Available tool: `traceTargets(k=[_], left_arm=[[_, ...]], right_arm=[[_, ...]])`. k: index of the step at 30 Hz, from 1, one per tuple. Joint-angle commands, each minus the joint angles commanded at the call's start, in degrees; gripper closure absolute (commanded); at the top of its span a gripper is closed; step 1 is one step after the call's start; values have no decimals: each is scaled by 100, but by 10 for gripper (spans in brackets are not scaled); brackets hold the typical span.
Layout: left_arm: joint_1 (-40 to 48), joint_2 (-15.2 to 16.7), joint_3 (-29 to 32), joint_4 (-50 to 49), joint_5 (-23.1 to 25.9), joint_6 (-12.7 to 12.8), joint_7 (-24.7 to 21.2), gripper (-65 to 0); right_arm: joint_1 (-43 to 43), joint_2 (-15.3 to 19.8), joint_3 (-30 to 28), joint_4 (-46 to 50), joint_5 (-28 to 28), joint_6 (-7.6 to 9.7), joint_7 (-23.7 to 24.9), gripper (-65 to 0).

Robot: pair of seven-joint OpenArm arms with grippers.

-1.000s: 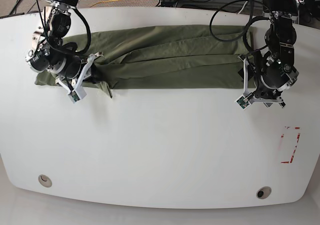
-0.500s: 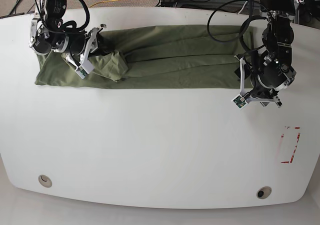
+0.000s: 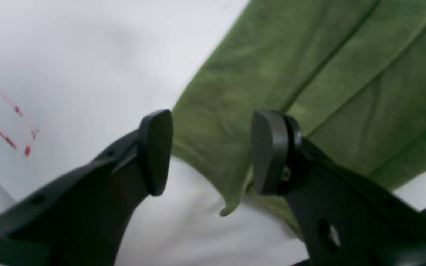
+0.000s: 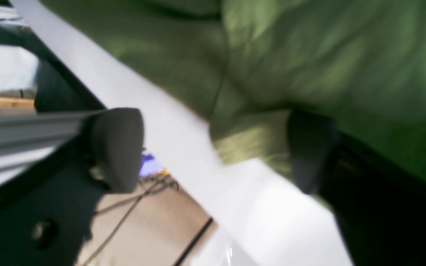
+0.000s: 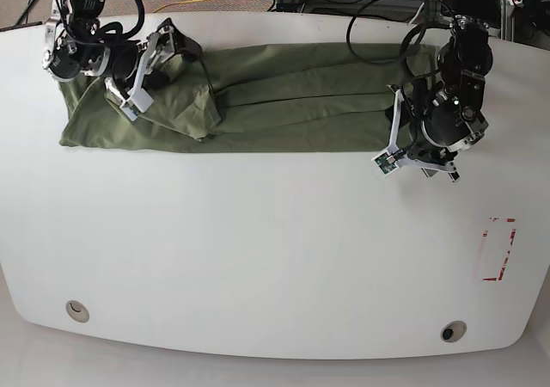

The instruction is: Layout the t-shirt on the table in an organized manner, then fold the t-shirt properly

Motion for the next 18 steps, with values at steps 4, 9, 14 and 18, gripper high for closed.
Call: traceTargets(k=[4,9,14,18], left_arm=[[114,202,18,0,9,0,0,-257],[343,273,18,-18,18,0,0,-251],[501,246,18,-26,18,0,0,-251],[563,97,18,-35,18,0,-57,-251]], right_arm=[[246,0,123,-123,0,0,0,-270],[510,-9,132,-545,-422,0,26,-109],[527,-9,97,-1002,-1081,0,624,-130],[536,-9,79,-1231,-1600,0,993,-130]])
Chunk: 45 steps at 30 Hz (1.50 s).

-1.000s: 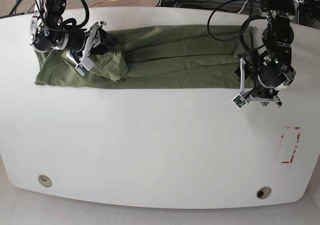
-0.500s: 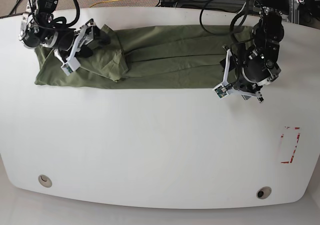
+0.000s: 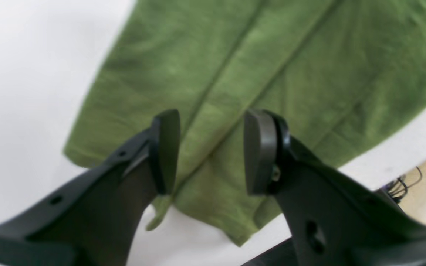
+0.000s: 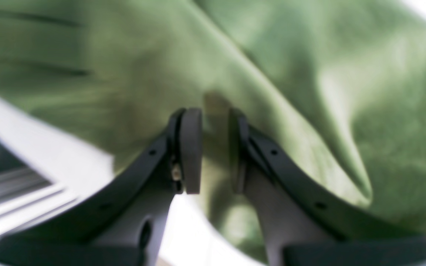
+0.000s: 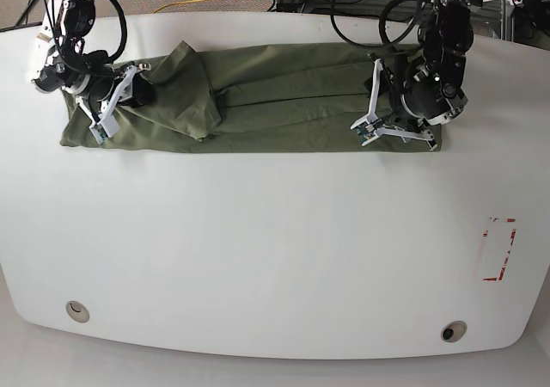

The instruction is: Layout the t-shirt on the table in an organized manner, then fold the t-shirt properly

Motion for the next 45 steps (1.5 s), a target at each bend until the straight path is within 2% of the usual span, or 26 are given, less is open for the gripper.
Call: traceTargets(k=[5,8,11,18,26,33,36,40,42,45], left_arm=[[-44,-35,9,-158,9,0,-185,-251],[-281,-35,53,-607,9,0,-273,-251],[-589,-44,264,-1196,0,0,-422,-251],[-1090,-44,563,-2198,0,0,-888,-251],[-1600,-35,862,-2848,-9,0,-1002,-251],[-1741,-44,923,-2716,-18,0,-985,-251],[-1732,-185,914,-2330,-44,0,-923,-251],[-1749,-360,870,-1618,-70,0,-563,-253],[-1749,-369,659,-1310,-176,0,-387,-256],[-1732,-343,-35,-1011,-492,0,-123,-256]], right_arm=[[18,9,-299,-422,-659,0,712,-125],[0,0,-343,-668,-1055,0,1143,-124],[-9,-88,-334,-765,-1301,0,1319,-124],[-9,-211,-290,-774,-1776,0,1354,-122],[26,-440,70,-782,-2101,0,1363,-122],[44,-492,123,-782,-2251,0,1486,-122],[44,-492,123,-782,-2295,0,1565,-122],[44,-492,123,-782,-2295,0,1574,-122],[44,-492,123,-782,-2295,0,1574,-122],[44,-492,123,-782,-2295,0,1574,-122]])
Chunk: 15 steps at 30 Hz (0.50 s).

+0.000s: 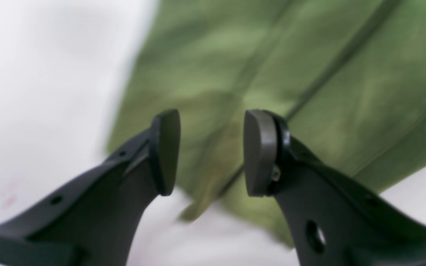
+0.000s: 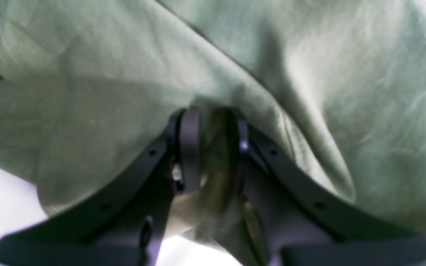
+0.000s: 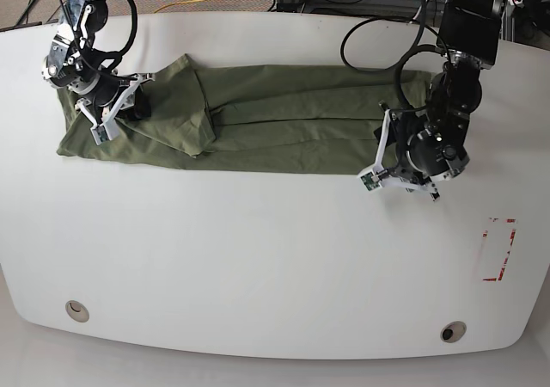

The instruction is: Layout the t-shirt on the table in an organized manner, then fold the t-shirt properly

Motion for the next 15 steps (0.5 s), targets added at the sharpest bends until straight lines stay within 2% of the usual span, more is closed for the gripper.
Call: traceTargets(k=[2,8,15], left_arm=[[9,0,-448,9,-290,0,123,-264],[299,-9,-1969,-44,-1354,0,180,-356],[651,-26,-2848,-703,-2084,0,149,-363]], right_arm=[[0,0,-18,0,0,0,0,-122],[0,0,-18,0,0,0,0,-122],[0,-9,-26,0,0,0,0,-122]])
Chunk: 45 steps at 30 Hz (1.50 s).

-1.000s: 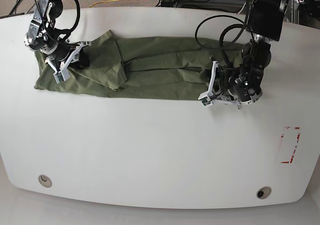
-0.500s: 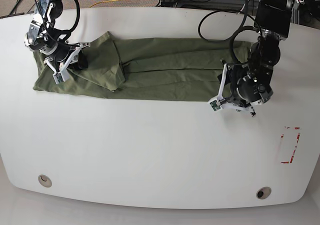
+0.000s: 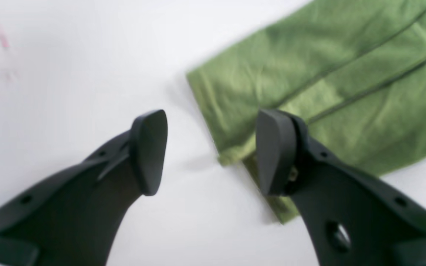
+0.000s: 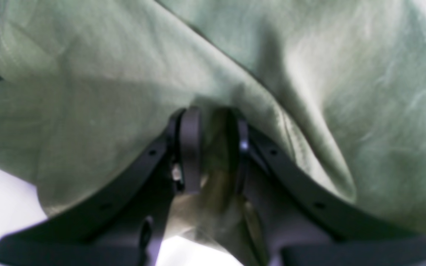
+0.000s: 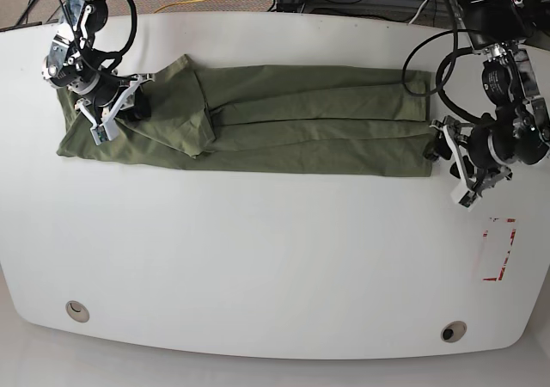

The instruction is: Layout the t-shirt on the table in an organized manner, then fold the t-shirt properly

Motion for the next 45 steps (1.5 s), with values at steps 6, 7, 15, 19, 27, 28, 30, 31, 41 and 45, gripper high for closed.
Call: traceTargets(k=[6,7,15,19,27,28,30,31,41,45], left_arm=[[158,26,-448,-765,-484,0,-9,-363],[158,18,-457,-862,-519,0,-9,-363],[141,0,-448,-1503,-563,0,-176,-361],[132,26,-404,-1776,-563,0,-176,-361],[132,44,290,-1811,-563,0,-176,-360],[132,53,316,-1811,-563,0,-176,-360],[141,53,440,-1802,-580,0,-176,-360],[141,62,492,-1802,-580,0,-176,-358],[158,88,949,-1785,-554,0,-176,-132],[158,79,1064,-1785,-554,0,-176,-64]], right_arm=[[0,0,0,0,0,0,0,-122],[0,0,0,0,0,0,0,-122],[-9,0,-9,0,0,0,0,-122],[-9,0,-9,0,0,0,0,-122],[-18,-9,0,0,44,0,0,-122],[-18,-9,0,0,44,0,0,-122],[-18,-9,0,0,44,0,0,-122],[-18,-9,0,0,44,0,0,-122],[-9,-9,0,9,53,0,0,-122],[-9,-9,0,9,62,0,0,-122]])
